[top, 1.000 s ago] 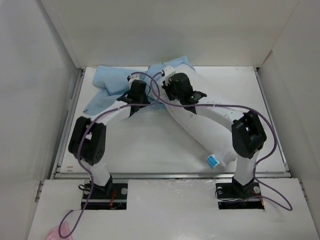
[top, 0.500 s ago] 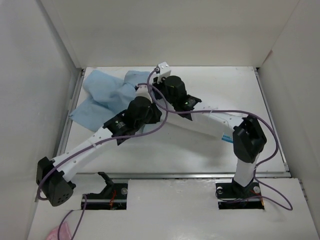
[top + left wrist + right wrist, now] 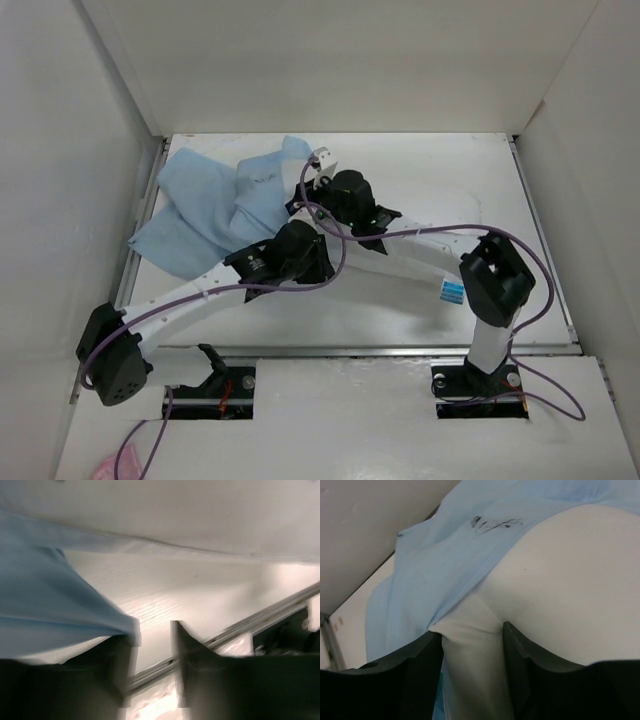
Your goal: Put the pillow into the pillowcase
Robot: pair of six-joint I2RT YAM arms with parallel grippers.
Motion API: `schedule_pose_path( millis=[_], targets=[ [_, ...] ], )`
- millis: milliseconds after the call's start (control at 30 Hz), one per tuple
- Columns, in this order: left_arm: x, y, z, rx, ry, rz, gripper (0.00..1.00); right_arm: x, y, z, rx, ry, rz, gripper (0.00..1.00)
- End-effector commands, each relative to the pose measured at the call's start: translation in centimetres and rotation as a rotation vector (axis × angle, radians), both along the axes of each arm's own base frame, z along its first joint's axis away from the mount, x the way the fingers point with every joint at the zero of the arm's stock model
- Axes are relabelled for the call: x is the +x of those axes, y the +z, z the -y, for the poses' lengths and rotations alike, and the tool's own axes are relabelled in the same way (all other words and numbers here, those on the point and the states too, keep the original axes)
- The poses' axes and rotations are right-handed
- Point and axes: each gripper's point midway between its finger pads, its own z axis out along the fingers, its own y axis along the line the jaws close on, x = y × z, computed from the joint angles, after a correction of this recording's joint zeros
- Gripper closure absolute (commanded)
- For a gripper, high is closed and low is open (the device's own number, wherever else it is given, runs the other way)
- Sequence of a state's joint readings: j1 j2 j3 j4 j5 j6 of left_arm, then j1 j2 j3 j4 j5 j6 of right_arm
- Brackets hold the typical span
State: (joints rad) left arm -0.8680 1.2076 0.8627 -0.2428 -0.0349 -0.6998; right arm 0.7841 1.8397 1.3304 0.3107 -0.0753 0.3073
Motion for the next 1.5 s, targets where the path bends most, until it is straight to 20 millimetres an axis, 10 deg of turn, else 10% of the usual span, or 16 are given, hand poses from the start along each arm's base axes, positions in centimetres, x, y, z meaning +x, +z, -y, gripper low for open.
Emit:
schedule_pose_path(
  millis=[0,67,333,567,833,1200,1400,1467],
  targets=[
    [-2.7,5.3,0.9,-0.018,-0.091,-0.012,0.69,-3.5,2.8,-0.9,0.042,0.227,0.082,0.43],
    [-2.2,8.4,-0.6,0.005,-0.034,0.033,0.00,-4.0,2.4,1.3,-0.028,0.171,0.067,0.34],
    [1.9,17.3,-8.4,-0.011,0.324,0.267,0.00,-3.7,4.3,11.5,-0.259,-0.122,0.094,0.17],
    [8.9,16.3,-12.3,0.168,0.510,0.262,0.00,-3.0,3.2,17.1,-0.386,-0.254,0.096,0.14],
    [17.2,8.0,-15.2,0.511,0.536,0.057,0.02,-2.8,4.6,17.3,-0.371,-0.188,0.144,0.14],
    [15.5,2.7,-21.3,0.678,0.700,-0.103,0.46,0.6,9.8,12.9,-0.344,-0.057,0.298,0.06],
    [16.1,2.1,-21.4,0.636,0.692,-0.106,0.46,2.6,7.5,10.7,-0.367,-0.010,0.251,0.02],
    [17.0,2.0,-20.5,0.602,0.658,-0.092,0.68,3.2,6.4,9.8,-0.373,0.020,0.263,0.00]
  ],
)
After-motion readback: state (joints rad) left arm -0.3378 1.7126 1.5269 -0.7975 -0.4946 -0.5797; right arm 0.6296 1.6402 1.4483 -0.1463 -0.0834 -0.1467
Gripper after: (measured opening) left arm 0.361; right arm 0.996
